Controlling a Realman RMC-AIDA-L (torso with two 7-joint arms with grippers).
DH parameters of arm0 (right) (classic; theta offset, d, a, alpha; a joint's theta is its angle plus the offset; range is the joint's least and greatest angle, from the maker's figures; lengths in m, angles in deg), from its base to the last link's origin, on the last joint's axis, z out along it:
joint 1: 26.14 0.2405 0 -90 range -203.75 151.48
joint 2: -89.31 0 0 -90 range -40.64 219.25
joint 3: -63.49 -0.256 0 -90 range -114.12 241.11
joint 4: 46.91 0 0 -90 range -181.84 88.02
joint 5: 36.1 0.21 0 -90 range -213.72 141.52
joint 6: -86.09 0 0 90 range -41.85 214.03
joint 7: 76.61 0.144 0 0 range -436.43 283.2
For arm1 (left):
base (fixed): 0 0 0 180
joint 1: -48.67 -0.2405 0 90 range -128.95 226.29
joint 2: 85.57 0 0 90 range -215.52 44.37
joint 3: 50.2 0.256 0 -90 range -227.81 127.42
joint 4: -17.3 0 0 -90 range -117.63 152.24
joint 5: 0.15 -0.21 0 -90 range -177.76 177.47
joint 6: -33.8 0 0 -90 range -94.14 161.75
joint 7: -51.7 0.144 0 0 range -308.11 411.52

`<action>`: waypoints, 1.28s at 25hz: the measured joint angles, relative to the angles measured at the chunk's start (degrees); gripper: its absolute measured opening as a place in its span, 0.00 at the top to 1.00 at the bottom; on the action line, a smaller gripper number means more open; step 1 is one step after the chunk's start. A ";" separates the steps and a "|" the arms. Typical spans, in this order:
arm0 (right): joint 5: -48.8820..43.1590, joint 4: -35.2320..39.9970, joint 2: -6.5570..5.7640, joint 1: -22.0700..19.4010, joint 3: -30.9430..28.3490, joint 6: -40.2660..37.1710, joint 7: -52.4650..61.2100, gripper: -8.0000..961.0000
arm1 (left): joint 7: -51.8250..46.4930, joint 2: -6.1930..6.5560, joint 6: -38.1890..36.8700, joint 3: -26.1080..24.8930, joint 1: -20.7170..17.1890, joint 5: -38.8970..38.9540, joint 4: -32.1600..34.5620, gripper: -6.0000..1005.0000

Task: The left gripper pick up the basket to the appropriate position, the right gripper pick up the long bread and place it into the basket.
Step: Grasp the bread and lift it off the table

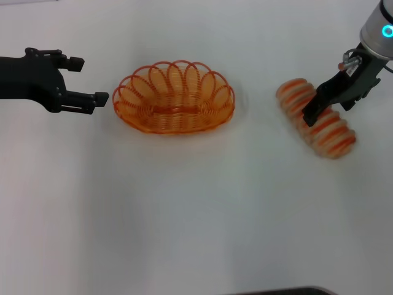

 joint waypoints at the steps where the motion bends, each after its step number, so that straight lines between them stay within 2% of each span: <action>1: -0.03 -0.39 0.04 0.10 0.17 0.17 0.07 0.06 | 0.00 0.00 0.01 0.01 -0.01 0.00 0.00 0.12; 15: -0.08 -4.44 1.11 0.59 2.62 3.72 1.27 0.08 | 0.02 -0.10 0.55 0.42 -0.08 -0.30 0.00 0.13; 24: -0.14 -1.85 0.74 0.11 2.84 4.66 1.46 0.08 | 0.03 -0.25 1.29 0.46 -0.18 -0.36 0.01 0.13; 29: -0.15 -1.66 0.59 0.18 2.96 4.64 1.02 0.30 | 0.03 -0.26 1.46 0.34 -0.21 -0.36 0.01 0.13; 32: -0.14 0.28 0.53 -0.15 3.06 4.70 0.68 0.34 | 0.02 -0.27 1.89 0.08 -0.22 -0.26 0.01 0.13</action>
